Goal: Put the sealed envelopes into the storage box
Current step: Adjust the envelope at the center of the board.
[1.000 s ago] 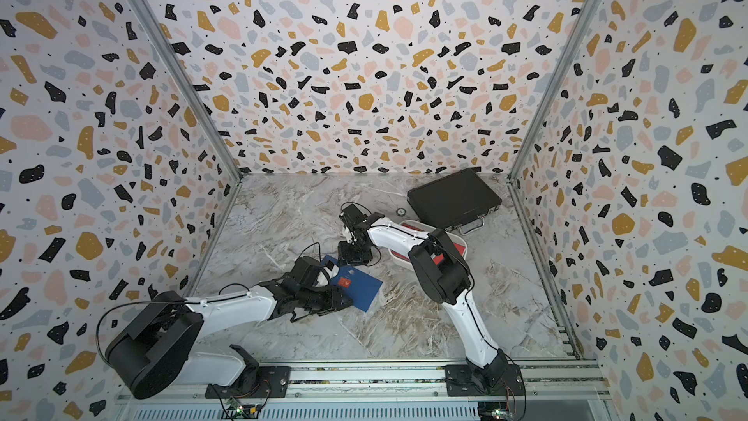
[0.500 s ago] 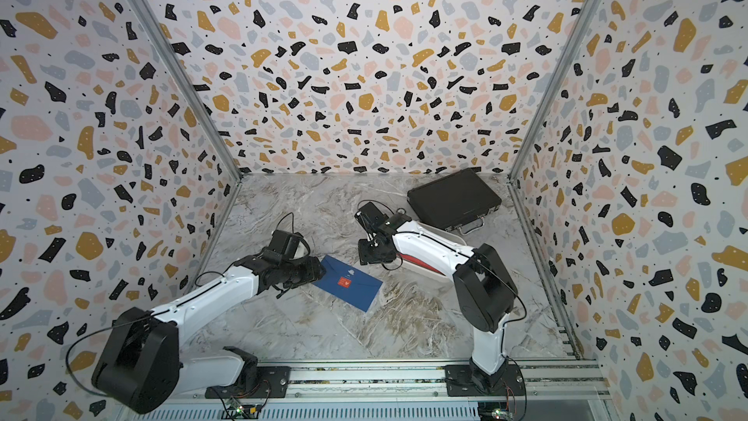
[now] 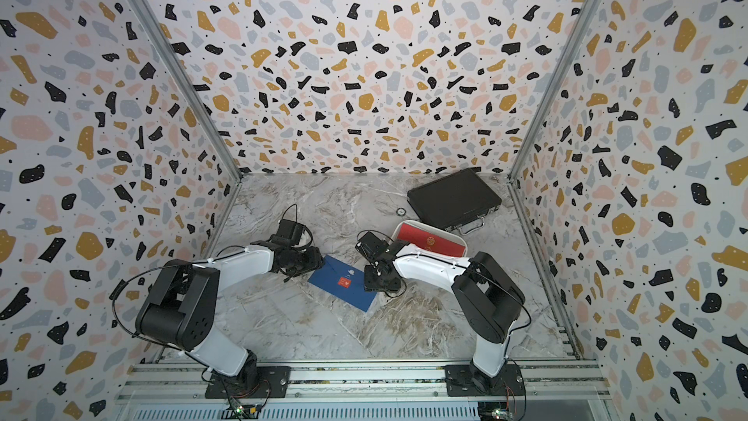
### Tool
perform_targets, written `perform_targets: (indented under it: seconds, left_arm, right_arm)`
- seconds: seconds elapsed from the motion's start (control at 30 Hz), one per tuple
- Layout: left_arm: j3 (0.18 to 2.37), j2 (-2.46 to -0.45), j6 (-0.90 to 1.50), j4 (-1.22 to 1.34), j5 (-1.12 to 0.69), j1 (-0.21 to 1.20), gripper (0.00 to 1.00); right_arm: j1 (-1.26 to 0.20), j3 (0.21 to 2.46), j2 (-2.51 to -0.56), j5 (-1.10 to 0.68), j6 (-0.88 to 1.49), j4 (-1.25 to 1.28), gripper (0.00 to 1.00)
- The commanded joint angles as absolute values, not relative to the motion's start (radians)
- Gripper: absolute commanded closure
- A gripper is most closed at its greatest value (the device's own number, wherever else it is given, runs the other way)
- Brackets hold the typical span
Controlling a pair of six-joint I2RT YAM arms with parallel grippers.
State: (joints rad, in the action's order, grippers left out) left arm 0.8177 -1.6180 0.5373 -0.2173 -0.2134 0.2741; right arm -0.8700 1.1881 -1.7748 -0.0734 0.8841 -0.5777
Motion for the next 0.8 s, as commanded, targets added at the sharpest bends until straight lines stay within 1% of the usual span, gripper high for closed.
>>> perform_targets:
  seconds: [0.0,0.1,0.27,0.3,0.37,0.47,0.53,0.6,0.67,0.77]
  left_arm:
    - [0.759,-1.634,0.533,-0.218,-0.290,0.273,0.42]
    - [0.687,-1.589,0.560,-0.200,-0.352,0.273,0.43]
    - [0.547,-1.455,0.627,-0.189,-0.430,0.274,0.45]
    - [0.518,-1.432,0.645,-0.155,-0.454,0.277,0.45]
    - [0.466,-1.378,0.695,-0.124,-0.481,0.312,0.45]
    - [0.429,-1.305,0.743,-0.127,-0.458,0.405,0.46]
    - [0.425,-1.267,0.753,-0.161,-0.440,0.437,0.46]
    - [0.434,-1.224,0.737,-0.226,-0.407,0.441,0.46]
    - [0.459,-1.180,0.700,-0.307,-0.337,0.440,0.46]
    - [0.497,-1.173,0.660,-0.351,-0.293,0.441,0.47]
  right_arm:
    - [-0.873,1.207,-1.798,-0.053,0.909,-0.578,0.46]
    - [-0.873,1.224,-1.821,-0.037,0.899,-0.591,0.45]
    - [-0.871,1.240,-1.847,-0.012,0.880,-0.600,0.44]
    - [-0.871,1.243,-1.852,-0.010,0.874,-0.603,0.44]
    - [-0.868,1.252,-1.861,-0.005,0.861,-0.610,0.43]
    - [-0.866,1.266,-1.864,0.016,0.843,-0.635,0.43]
    - [-0.865,1.272,-1.855,0.024,0.836,-0.648,0.42]
    - [-0.865,1.271,-1.841,0.032,0.832,-0.666,0.42]
    - [-0.865,1.258,-1.824,0.046,0.829,-0.676,0.42]
    - [-0.865,1.241,-1.810,0.071,0.832,-0.694,0.41]
